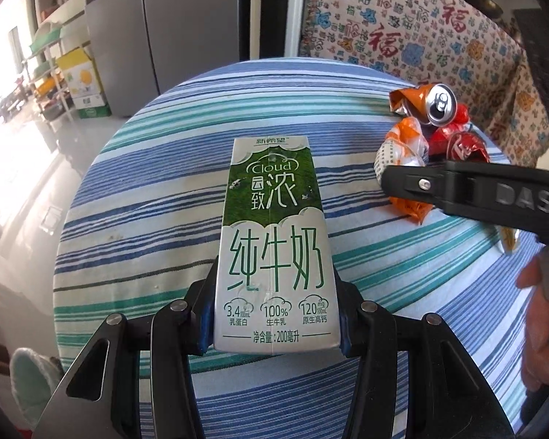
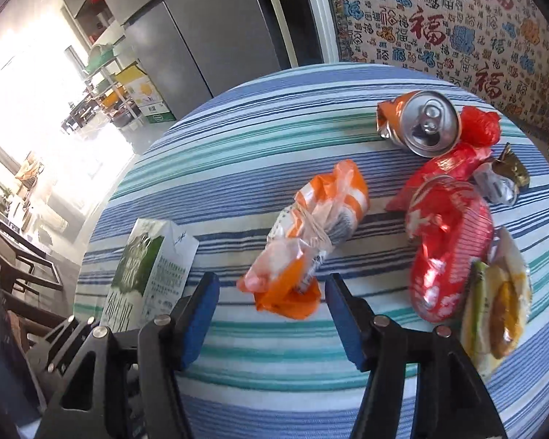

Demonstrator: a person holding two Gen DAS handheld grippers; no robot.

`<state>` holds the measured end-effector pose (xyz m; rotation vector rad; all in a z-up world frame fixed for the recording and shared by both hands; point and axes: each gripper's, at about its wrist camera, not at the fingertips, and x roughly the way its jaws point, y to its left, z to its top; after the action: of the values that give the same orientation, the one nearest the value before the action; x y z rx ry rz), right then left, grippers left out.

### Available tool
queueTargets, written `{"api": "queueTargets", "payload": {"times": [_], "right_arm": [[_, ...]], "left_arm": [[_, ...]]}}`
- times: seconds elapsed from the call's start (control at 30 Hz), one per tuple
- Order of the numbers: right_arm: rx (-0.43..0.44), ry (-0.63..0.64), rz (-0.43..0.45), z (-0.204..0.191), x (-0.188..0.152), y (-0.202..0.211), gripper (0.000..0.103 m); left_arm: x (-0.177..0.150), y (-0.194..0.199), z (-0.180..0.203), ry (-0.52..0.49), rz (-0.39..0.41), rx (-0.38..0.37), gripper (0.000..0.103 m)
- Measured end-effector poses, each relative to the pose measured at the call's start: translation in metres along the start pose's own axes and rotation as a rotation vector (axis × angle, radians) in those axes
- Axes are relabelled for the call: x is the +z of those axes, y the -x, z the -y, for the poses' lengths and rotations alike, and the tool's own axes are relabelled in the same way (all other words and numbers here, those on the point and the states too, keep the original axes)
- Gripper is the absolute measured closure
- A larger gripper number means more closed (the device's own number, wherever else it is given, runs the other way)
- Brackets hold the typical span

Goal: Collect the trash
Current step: 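Grasp the orange-and-white plastic bag with the right gripper while the left holds the carton, then carry the milk carton and plastic bag over the blue basket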

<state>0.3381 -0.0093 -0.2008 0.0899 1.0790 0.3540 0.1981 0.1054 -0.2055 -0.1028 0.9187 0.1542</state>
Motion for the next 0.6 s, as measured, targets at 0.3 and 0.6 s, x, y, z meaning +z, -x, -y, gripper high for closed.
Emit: {"api": "queueTargets", "payload": {"times": [0.3,0.6], "right_arm": [[-0.049,0.228,-0.011,-0.003,-0.065,0.033,0.063],[-0.100,0.241,-0.048,0.055,-0.151,0.112,0.059]], "left_arm": [[-0.003,0.002,0.006,-0.006,0.003,-0.022,0.053],[-0.031,0.021,0.068,-0.163,-0.036,-0.169,0.051]]}}
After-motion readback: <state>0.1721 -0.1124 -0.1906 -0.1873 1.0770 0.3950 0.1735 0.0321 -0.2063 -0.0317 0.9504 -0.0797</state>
